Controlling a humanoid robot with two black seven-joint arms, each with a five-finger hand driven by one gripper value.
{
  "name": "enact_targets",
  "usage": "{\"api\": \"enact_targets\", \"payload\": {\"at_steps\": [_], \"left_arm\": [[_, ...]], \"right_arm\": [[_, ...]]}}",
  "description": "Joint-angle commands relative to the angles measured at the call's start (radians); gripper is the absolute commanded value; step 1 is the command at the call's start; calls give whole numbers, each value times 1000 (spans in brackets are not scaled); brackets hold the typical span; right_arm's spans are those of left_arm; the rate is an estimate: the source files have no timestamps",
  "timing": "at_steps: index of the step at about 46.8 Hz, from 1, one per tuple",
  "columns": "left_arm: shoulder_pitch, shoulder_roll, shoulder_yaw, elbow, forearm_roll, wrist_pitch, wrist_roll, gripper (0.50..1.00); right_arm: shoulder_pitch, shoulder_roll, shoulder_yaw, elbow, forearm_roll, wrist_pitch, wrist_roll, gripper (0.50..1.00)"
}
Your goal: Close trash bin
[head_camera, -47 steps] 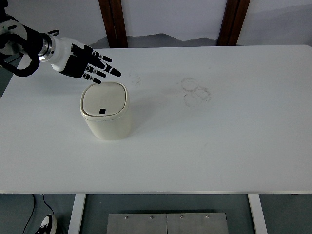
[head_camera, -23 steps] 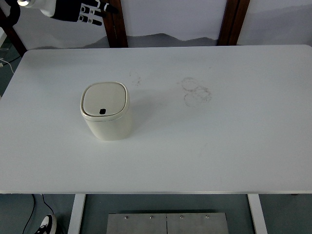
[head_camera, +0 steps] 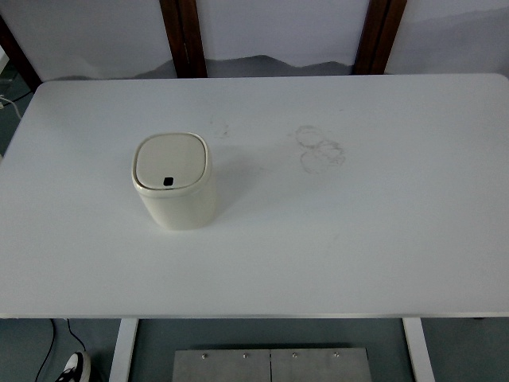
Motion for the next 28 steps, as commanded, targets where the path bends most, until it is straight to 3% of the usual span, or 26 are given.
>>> {"api": "enact_targets", "payload": {"at_steps": [1, 12, 19, 28], "left_arm": [[91, 0, -94, 39, 1, -48, -51, 1000], [232, -5, -244, 107, -2, -119, -64, 1000], [280, -6, -289, 163, -4, -163, -120, 1000], [329, -9, -295, 208, -9, -166, -131, 1000]], "right_arm": [[0, 0, 0, 0, -1, 0, -1, 995], [0, 0, 0, 0, -1, 0, 1, 995], [0, 0, 0, 0, -1, 0, 1, 995], [0, 0, 0, 0, -1, 0, 1, 995]]}}
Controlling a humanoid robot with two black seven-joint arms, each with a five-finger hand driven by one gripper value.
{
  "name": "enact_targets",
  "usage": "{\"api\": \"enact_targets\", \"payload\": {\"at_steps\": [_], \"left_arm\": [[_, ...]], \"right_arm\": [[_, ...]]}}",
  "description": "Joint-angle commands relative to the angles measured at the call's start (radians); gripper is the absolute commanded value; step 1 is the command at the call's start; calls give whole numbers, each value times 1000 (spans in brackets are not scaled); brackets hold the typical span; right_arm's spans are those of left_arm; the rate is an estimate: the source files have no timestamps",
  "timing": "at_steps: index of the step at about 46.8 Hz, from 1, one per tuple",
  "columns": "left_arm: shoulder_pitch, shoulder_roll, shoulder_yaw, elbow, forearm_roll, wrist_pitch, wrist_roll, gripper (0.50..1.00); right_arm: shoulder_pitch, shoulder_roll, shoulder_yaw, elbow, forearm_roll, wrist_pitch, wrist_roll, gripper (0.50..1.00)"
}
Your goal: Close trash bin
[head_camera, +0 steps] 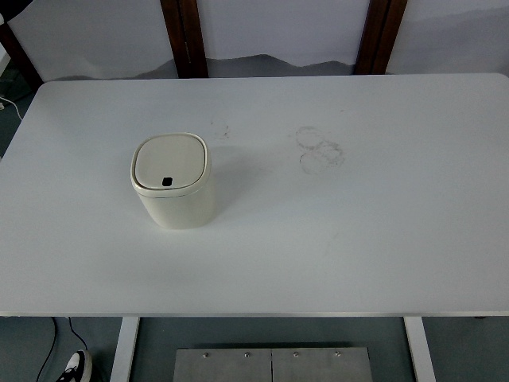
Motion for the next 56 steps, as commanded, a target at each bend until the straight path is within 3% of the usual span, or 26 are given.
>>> {"api": "enact_targets", "payload": {"at_steps": [1, 18, 56], "left_arm": [[19, -2, 0, 13, -4, 2, 0, 1000], [90, -25, 0, 13, -7, 8, 1, 1000], [110, -37, 1, 14, 1, 9, 1, 1000]], "right_arm": [[0, 0, 0, 0, -1, 0, 1, 995], [0, 0, 0, 0, -1, 0, 1, 995], [2, 0, -54, 0, -50, 0, 4, 995]]}}
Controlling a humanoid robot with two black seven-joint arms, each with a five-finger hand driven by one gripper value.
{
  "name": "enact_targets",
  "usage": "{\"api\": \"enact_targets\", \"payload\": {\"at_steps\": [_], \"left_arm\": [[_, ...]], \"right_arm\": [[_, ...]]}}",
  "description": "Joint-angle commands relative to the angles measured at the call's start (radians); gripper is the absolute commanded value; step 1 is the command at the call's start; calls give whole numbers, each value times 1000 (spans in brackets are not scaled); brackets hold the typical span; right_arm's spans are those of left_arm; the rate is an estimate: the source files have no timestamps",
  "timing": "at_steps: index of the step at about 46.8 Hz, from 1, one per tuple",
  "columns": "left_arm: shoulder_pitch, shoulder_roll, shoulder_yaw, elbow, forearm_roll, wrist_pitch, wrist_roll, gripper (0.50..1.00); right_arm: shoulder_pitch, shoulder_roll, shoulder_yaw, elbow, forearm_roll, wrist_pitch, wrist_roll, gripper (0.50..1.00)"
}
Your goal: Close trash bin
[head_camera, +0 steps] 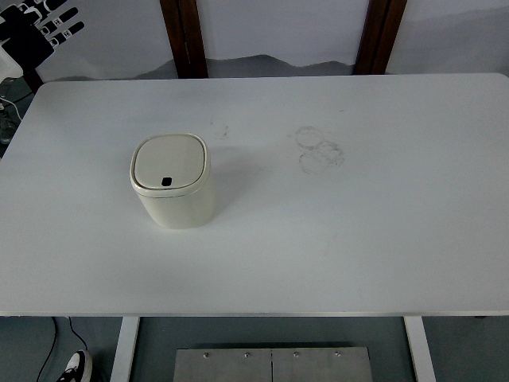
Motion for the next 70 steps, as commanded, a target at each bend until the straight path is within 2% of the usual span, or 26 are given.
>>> {"api": "enact_targets", "payload": {"at_steps": [1, 15, 27, 55, 64, 70], "left_arm": [[3, 0, 0, 1, 0, 0, 0, 1000], [3, 0, 1, -1, 3, 5, 0, 1000], [1, 2, 5, -1, 11, 43, 0, 1000], [3, 3, 6, -2, 49, 32, 2, 1000], [-2, 5, 5, -9, 177, -8, 2, 1000], [-1, 0, -2, -9, 180, 1, -3, 1000]], "right_arm": [[0, 0, 1, 0, 0, 0, -1, 995], [2, 0, 1, -2, 0, 0, -2, 995], [0, 0, -1, -2, -1, 0, -2, 995], [3, 0, -2, -6, -3, 0, -1, 995], [3, 0, -1, -5, -1, 0, 1, 995], [2, 0, -1, -5, -1, 0, 1, 995]]}}
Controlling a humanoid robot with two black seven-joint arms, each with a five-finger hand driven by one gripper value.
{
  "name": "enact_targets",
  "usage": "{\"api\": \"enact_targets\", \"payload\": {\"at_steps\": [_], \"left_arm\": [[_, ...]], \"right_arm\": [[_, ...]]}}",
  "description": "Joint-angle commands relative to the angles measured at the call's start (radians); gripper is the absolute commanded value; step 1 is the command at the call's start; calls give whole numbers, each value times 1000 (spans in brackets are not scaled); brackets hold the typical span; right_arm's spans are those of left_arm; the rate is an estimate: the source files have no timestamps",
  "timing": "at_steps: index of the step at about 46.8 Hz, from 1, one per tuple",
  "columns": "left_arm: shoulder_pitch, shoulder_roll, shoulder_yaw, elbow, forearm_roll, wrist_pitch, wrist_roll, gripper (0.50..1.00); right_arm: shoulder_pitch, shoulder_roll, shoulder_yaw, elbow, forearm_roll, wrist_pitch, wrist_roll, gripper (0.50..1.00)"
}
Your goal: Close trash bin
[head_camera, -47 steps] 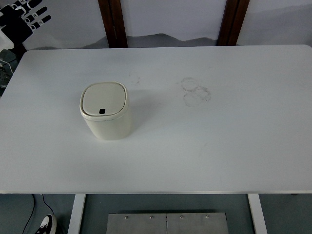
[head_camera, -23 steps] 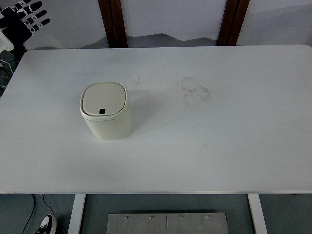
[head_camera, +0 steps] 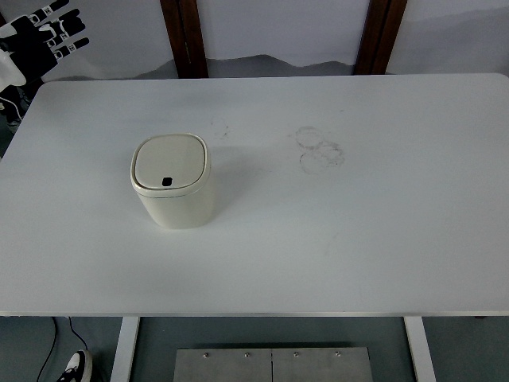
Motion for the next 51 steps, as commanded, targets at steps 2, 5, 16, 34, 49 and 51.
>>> {"api": "enact_targets", "payload": {"at_steps": [2, 5, 16, 34, 49, 51], "left_arm": [[2, -3, -5, 2, -7, 3, -1, 1000], [4, -4, -7, 2, -17, 5, -3, 1000], [4, -6, -7, 3, -116, 5, -3, 1000], [4, -6, -13, 3, -116, 5, -3, 1000], [4, -7, -23, 3, -116, 5, -3, 1000], [4, -7, -23, 3, -116, 5, -3, 1000]], "right_arm": [[1, 0, 2, 0, 1, 0, 0, 995], [-1, 0, 2, 0, 1, 0, 0, 995], [-1, 0, 3, 0, 1, 0, 0, 995], [-1, 0, 3, 0, 1, 0, 0, 995], [-1, 0, 3, 0, 1, 0, 0, 995], [-1, 0, 3, 0, 1, 0, 0, 995]]}}
